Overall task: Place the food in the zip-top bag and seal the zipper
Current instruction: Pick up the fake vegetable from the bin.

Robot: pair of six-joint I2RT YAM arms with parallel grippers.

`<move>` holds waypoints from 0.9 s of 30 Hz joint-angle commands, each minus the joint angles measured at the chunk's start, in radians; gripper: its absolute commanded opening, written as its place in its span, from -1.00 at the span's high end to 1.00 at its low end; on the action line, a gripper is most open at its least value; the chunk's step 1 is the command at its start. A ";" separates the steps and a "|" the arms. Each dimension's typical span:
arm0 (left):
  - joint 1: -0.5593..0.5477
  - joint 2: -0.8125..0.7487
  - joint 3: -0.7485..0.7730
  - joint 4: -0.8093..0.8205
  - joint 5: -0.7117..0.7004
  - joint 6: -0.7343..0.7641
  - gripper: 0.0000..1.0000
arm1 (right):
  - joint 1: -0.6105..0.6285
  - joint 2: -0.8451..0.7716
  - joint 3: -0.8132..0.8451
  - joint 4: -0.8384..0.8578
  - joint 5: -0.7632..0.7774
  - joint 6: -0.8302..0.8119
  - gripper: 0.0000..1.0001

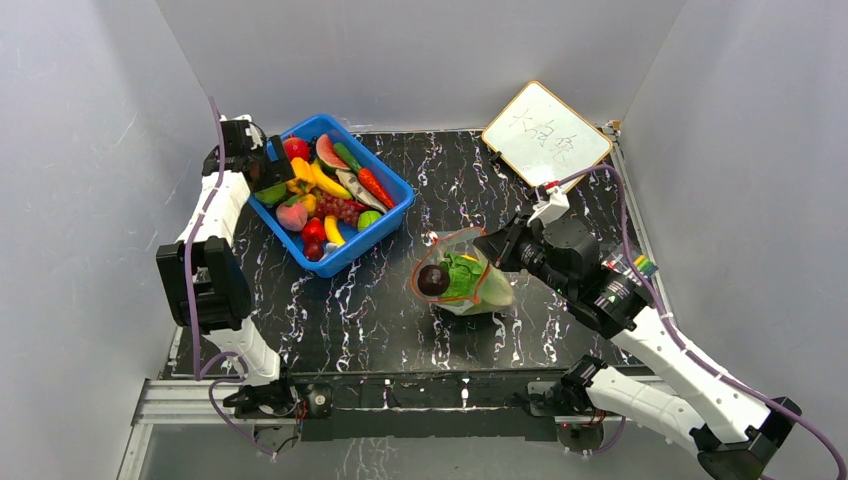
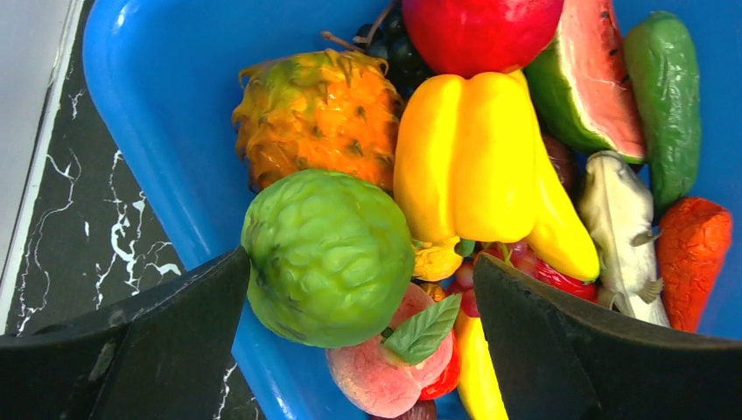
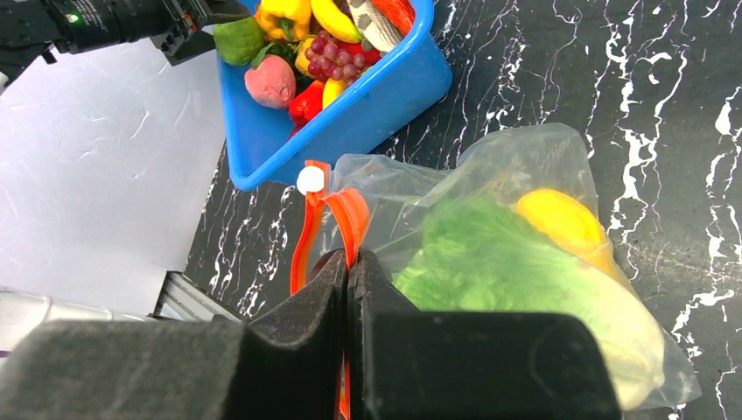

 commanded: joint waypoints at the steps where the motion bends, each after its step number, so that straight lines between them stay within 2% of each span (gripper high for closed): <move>1: 0.002 -0.019 -0.014 0.020 -0.049 0.022 -0.97 | 0.001 -0.045 0.005 0.036 0.021 0.019 1.00; 8: 0.002 0.007 -0.018 0.020 -0.050 0.028 -0.95 | 0.001 -0.048 0.019 0.035 0.030 0.014 1.00; 10: 0.003 0.015 -0.006 0.012 -0.049 0.033 -0.84 | 0.001 -0.052 0.019 0.035 0.024 0.016 1.00; 18: 0.002 0.003 0.020 -0.023 0.005 0.066 -0.20 | 0.001 -0.069 0.026 0.040 0.025 0.017 1.00; 27: 0.002 -0.088 0.016 -0.054 0.002 0.053 0.03 | 0.001 -0.104 0.015 0.037 0.051 0.024 1.00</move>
